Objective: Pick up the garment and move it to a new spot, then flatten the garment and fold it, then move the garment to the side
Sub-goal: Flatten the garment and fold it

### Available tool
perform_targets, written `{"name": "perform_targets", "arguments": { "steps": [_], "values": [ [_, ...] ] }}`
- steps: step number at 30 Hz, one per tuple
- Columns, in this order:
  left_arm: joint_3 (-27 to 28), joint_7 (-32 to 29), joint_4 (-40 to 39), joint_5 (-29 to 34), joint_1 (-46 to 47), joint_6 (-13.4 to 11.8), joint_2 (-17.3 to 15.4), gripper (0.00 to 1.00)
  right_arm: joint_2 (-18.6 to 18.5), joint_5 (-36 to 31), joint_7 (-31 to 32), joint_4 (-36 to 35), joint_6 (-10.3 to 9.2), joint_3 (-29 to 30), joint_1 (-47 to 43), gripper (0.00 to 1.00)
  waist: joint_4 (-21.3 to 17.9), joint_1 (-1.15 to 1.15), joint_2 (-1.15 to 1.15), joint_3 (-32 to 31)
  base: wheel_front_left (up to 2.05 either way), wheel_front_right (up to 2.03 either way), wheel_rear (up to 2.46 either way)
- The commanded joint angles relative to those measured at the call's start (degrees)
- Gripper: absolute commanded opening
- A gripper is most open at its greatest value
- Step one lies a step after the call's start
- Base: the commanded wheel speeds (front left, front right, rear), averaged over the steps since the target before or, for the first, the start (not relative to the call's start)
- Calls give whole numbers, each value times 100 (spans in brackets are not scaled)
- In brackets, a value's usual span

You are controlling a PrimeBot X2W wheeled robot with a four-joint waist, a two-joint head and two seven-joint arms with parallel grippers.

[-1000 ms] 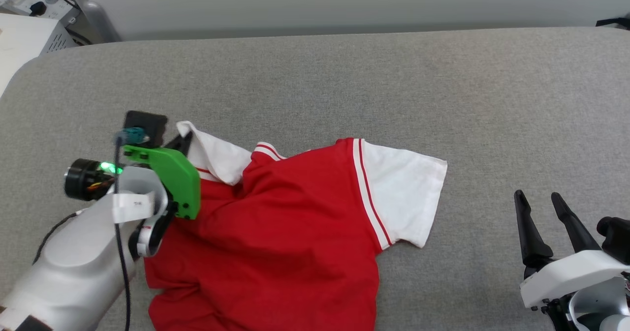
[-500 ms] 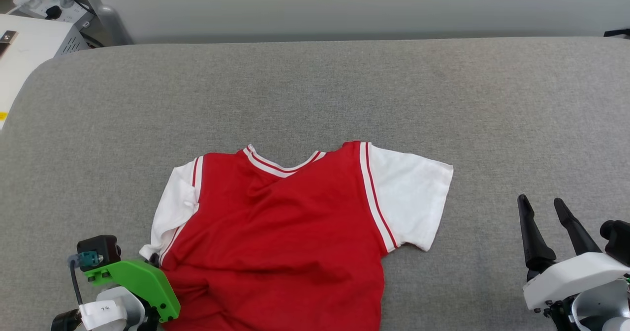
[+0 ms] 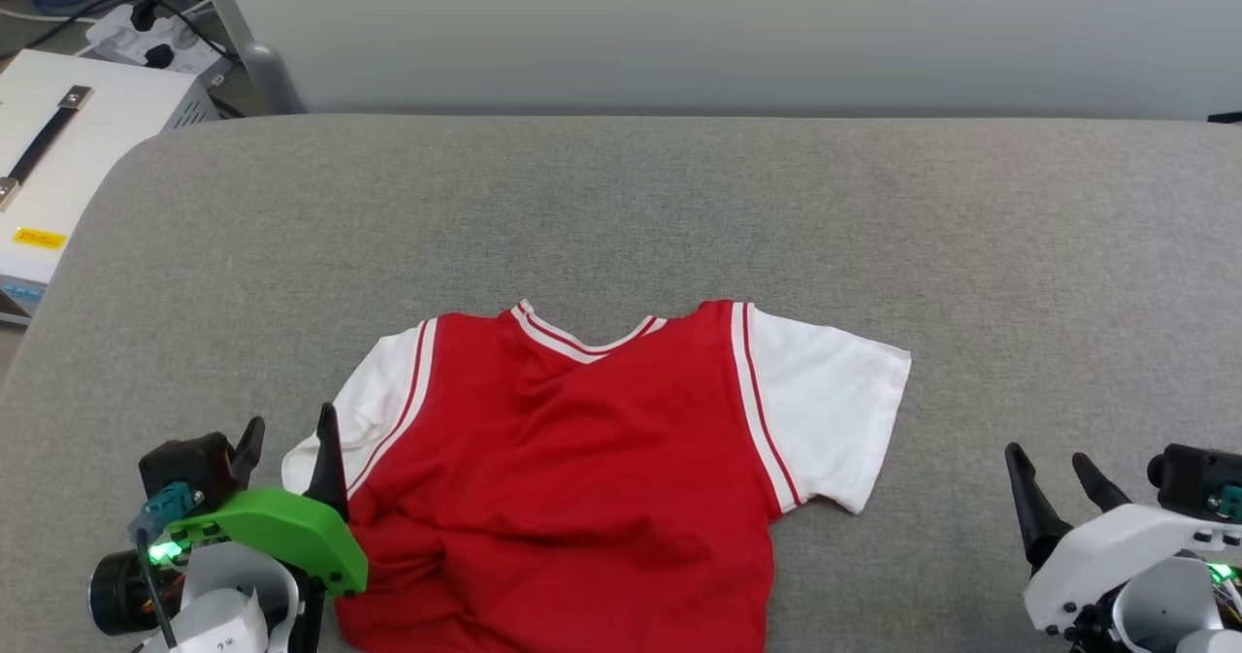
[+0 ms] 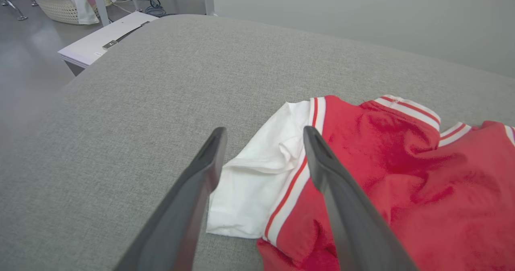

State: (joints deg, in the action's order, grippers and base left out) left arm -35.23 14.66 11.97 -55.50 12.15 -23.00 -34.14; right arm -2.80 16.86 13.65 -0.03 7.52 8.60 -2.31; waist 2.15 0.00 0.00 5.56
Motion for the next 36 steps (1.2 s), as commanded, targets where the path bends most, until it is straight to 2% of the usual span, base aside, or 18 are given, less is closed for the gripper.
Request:
{"name": "perform_targets", "arguments": {
  "steps": [1,5,11,21,24,28,29,30,31,32,36],
  "values": [
    [129,31,-187,254,-174,-61,53,100,-39,7,135,122,-3,-19,204,100,84,0,0,-34,0,0,0],
    [409,32,-845,927,-403,-103,189,100,-244,168,735,604,-3,-223,623,100,253,0,0,35,0,0,0],
    [467,33,-1369,1462,-461,-58,422,100,-581,273,1710,1276,-3,-660,1430,100,517,0,0,220,0,0,0],
    [428,33,-1502,1795,-259,173,746,100,-838,34,2323,2597,-3,-1061,2600,100,914,0,0,552,0,0,0],
    [437,33,-1469,1848,-222,250,819,100,-818,-34,2508,3042,-3,-1084,2698,100,993,0,0,622,0,0,0],
    [510,33,-1387,1880,-226,329,938,100,-701,11,3123,3594,-3,-1228,2573,100,1044,0,0,659,0,0,0],
    [539,33,-1364,1889,-236,347,965,100,-671,38,3276,3683,-3,-1248,2528,81,1046,0,0,668,0,0,0],
    [565,33,-1348,1893,-246,358,987,100,-644,75,3351,3715,-3,-1260,2505,43,1044,0,0,676,0,0,0],
    [597,33,-1329,1901,-256,375,1009,100,-616,126,3394,3719,-3,-1263,2491,10,1038,0,0,684,0,0,0],
    [625,33,-1314,1911,-265,387,1023,100,-608,147,3401,3704,-3,-1273,2489,0,1026,0,0,686,0,0,0],
    [739,33,-1238,1944,-312,448,1066,100,-683,233,3171,3458,-3,-1256,2572,0,957,0,0,636,0,0,0]
  ]
}}
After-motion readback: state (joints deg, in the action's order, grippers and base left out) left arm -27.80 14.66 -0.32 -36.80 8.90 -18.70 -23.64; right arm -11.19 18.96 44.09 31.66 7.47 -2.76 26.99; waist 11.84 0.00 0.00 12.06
